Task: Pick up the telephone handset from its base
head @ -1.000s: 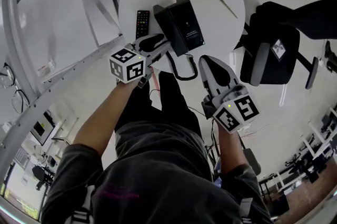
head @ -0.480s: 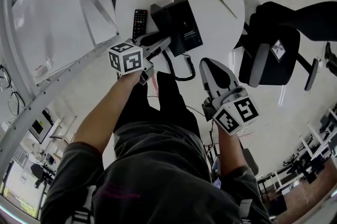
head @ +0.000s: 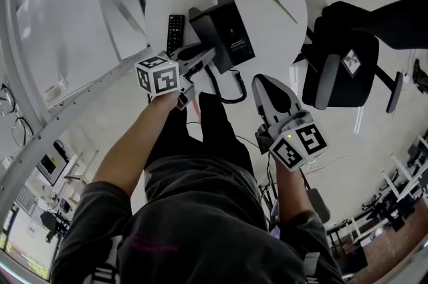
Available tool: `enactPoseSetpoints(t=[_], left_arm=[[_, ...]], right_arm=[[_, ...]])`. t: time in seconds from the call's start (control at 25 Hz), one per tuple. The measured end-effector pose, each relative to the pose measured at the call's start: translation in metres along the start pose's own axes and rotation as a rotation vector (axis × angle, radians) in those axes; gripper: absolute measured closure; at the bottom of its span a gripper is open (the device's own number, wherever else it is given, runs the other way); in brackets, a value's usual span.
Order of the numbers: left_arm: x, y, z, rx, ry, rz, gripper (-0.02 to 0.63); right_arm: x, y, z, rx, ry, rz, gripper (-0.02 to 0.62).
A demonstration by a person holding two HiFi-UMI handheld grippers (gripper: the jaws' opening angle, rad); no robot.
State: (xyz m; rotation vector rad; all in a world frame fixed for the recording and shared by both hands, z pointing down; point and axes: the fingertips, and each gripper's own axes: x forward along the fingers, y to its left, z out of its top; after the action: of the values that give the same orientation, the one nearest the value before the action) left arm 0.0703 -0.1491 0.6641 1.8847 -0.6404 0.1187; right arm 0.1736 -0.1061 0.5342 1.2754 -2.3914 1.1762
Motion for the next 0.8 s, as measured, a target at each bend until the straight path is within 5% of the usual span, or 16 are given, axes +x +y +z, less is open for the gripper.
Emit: enactPoseSetpoints(t=[0.48,0.8], left_arm=[[-0.029,-0.05,0.015,0.101,0.01,-0.101,0.528],[-0.057,-0.119,0.045,0.248,0.018,-0.206,0.528]], right_arm=[[-0.007,0.02,0.03,-0.032,-0.093,-0.011,0.575],[-0.029,0.034,0.062,-0.046,-0.189,-0.036,0.575]])
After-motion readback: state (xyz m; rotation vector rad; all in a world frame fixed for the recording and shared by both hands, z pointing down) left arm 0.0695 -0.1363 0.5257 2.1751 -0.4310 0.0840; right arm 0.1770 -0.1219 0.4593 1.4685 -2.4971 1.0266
